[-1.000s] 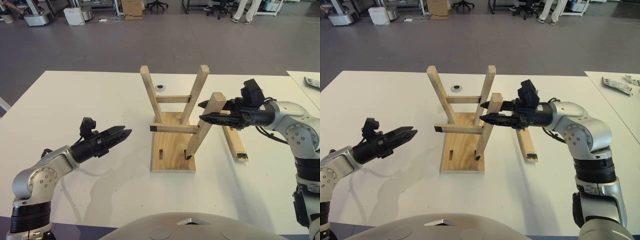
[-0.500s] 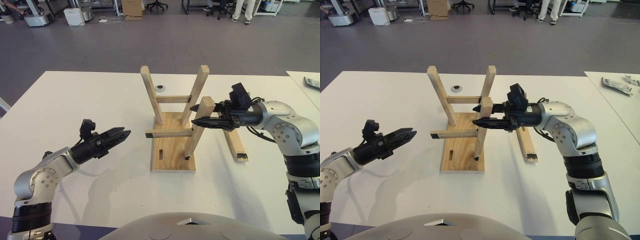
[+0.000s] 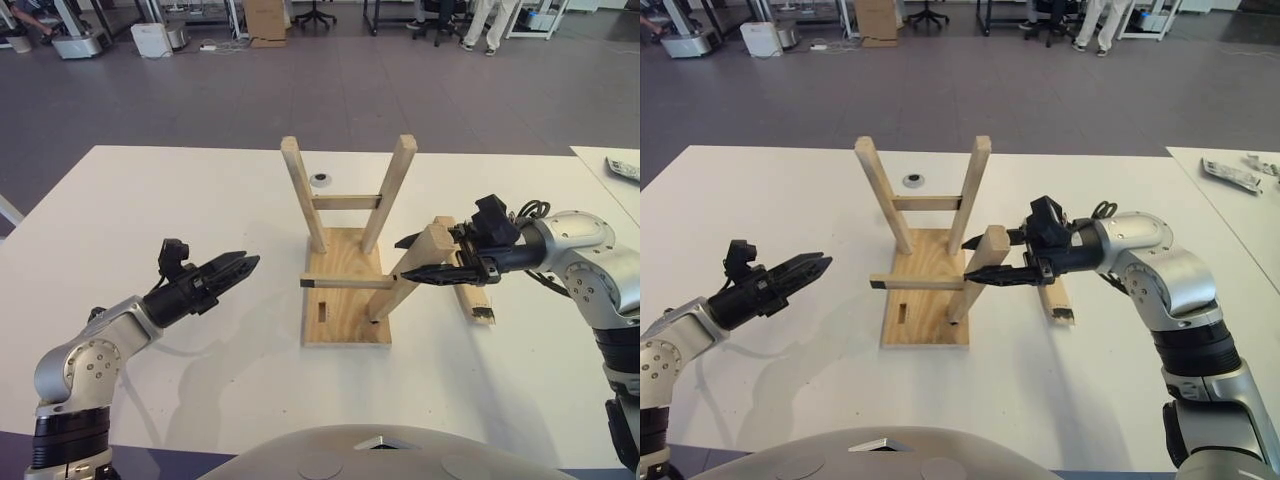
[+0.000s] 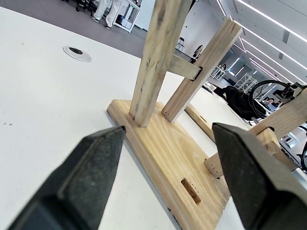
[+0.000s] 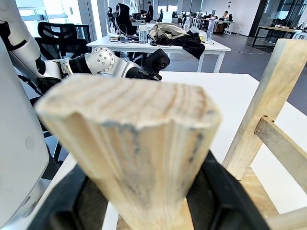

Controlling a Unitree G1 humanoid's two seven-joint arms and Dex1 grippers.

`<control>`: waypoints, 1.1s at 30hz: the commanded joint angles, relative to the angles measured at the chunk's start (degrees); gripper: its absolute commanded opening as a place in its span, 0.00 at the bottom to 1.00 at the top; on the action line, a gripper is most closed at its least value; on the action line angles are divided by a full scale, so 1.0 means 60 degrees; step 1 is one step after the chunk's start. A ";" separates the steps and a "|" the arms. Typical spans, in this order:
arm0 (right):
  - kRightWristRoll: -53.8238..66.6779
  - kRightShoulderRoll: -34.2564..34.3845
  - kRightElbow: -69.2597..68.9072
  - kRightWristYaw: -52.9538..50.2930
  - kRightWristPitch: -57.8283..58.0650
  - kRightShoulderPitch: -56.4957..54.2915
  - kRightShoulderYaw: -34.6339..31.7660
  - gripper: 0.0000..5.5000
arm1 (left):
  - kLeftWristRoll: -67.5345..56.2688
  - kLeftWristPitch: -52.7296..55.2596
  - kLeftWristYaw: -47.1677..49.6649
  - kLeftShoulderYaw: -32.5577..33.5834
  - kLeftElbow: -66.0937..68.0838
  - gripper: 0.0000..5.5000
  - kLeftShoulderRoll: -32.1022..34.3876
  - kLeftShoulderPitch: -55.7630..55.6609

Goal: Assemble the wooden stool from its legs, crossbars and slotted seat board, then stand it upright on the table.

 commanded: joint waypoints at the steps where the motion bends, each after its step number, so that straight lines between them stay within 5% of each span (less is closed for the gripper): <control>1: -0.0836 -0.0131 0.0529 -0.0605 0.1409 0.0564 0.1154 0.37 | 0.0121 -0.0057 0.0193 -0.0121 -0.0296 0.60 -0.0118 0.0121; 5: -0.1605 -0.0300 0.0425 -0.0713 0.0240 0.0291 0.1229 0.37 | 0.0173 -0.0129 0.0328 -0.0275 -0.0558 0.60 -0.0327 0.0330; 15: -0.2935 -0.0477 0.1225 -0.0516 -0.1055 0.0223 0.1122 0.73 | 0.0210 -0.0200 0.0427 -0.0463 -0.0834 0.60 -0.0468 0.0621; 18: -0.4112 -0.0887 0.1869 -0.2011 -0.0536 0.0482 0.0774 0.73 | 0.0398 -0.0220 0.0549 -0.0513 -0.0824 0.60 -0.0438 0.0884; 24: -0.4552 0.1078 0.2316 -0.6800 0.1478 0.0552 -0.1121 0.73 | 0.1073 -0.0451 0.1600 -0.0723 -0.0843 0.60 -0.0954 0.1300; 33: -0.4191 0.3469 -0.1544 -1.0182 0.5391 0.3528 -0.2434 0.73 | 0.1094 -0.0694 0.2244 -0.0643 -0.1521 0.60 -0.1554 0.2048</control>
